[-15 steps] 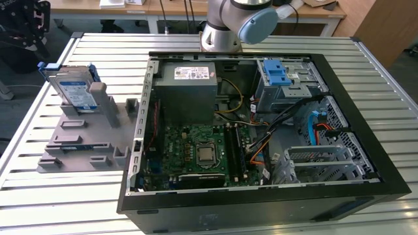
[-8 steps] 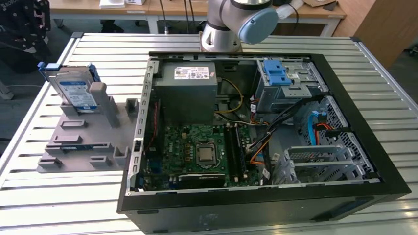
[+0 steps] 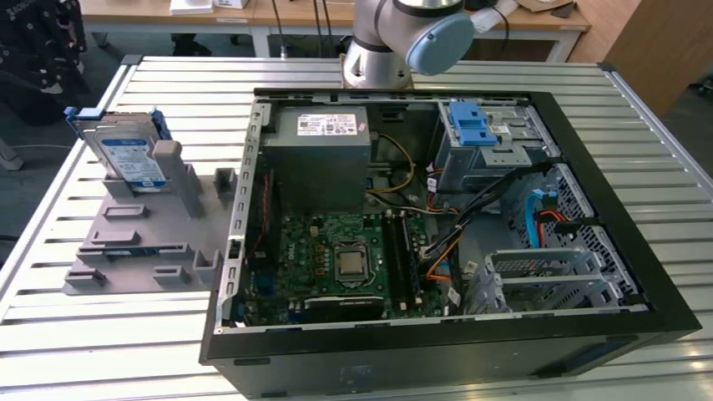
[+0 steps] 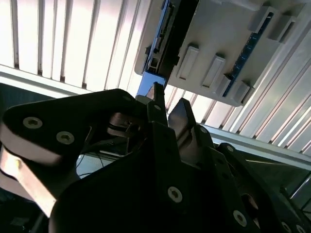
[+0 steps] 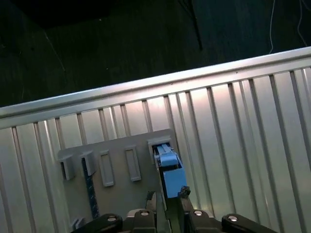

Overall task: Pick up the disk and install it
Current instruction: 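Pick up the disk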

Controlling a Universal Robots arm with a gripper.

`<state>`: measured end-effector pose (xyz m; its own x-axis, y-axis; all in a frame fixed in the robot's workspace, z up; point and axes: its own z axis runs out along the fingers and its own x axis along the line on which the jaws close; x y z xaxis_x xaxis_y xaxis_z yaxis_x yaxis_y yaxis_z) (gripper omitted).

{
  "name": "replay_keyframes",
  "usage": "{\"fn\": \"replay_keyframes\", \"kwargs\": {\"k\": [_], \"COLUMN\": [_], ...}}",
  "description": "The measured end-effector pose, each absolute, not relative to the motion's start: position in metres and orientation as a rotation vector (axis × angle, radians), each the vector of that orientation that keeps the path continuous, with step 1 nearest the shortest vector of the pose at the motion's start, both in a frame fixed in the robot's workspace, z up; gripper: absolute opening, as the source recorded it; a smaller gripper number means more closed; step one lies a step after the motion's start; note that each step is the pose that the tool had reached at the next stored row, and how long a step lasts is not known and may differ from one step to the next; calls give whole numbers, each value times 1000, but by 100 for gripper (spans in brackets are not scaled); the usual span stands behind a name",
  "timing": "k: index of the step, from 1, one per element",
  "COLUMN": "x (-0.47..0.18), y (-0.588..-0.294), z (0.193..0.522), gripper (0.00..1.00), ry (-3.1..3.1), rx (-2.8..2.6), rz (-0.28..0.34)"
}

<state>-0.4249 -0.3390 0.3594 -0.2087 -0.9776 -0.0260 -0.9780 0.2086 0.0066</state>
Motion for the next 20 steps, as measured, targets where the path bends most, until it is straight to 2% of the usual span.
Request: {"fn": "replay_keyframes", "kwargs": {"k": [5, 6, 7, 8, 14, 16, 17, 20], "x": [-425, -425, -425, -425, -425, -425, -425, -425], "y": [-339, -339, -339, -339, -339, -339, -339, -339], "z": [358, 357, 357, 357, 355, 354, 354, 353], "gripper": [32, 38, 38, 44, 44, 46, 52, 52], "ry": [2345, 2328, 2319, 2317, 2272, 2243, 2231, 2223], "rx": [-2067, -2087, -2097, -2098, -2146, -2175, -2187, -2195], "rz": [35, 35, 35, 35, 35, 35, 36, 37]}}
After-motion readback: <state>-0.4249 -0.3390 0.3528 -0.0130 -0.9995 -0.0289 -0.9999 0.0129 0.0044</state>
